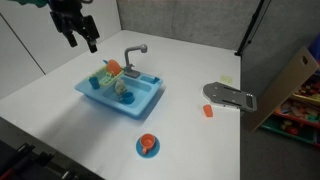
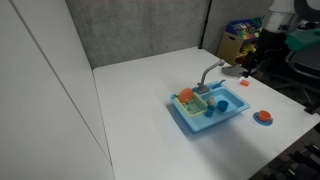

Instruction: Remove the orange cup from the drying rack, put it on the table and then put the blue cup in the drying rack

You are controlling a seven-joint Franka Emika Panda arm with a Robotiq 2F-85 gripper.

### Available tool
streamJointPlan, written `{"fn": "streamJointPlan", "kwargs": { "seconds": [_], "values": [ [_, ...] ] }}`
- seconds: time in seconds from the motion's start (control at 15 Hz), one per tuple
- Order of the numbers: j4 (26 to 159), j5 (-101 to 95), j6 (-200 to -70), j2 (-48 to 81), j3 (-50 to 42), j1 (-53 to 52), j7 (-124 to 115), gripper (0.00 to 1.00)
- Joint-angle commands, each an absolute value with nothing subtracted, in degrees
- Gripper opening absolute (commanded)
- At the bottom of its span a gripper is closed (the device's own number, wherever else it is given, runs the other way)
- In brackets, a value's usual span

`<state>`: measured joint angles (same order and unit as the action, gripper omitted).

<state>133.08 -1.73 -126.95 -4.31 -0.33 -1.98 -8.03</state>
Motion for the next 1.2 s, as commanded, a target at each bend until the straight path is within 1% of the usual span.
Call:
{"fn": "streamJointPlan", "kwargs": {
  "seconds": [0.0,0.27,0.6,0.87,1.13],
  "values": [
    [131.31,-1.45,-117.75,-9.98,-0.11,-0.97,-7.51,1.0],
    [127.99,-1.67,-108.68,-13.82,0.01,-0.69,-6.73,1.0],
    [123.28,-2.9,-100.76,-16.6,0.4,-0.35,-7.99,1.0],
    [121.25,-3.79,-98.66,-17.83,0.53,-0.3,-7.96,1.0],
    [122.45,-2.66,-100.49,-17.88,0.35,-0.53,-7.6,1.0]
  ]
}}
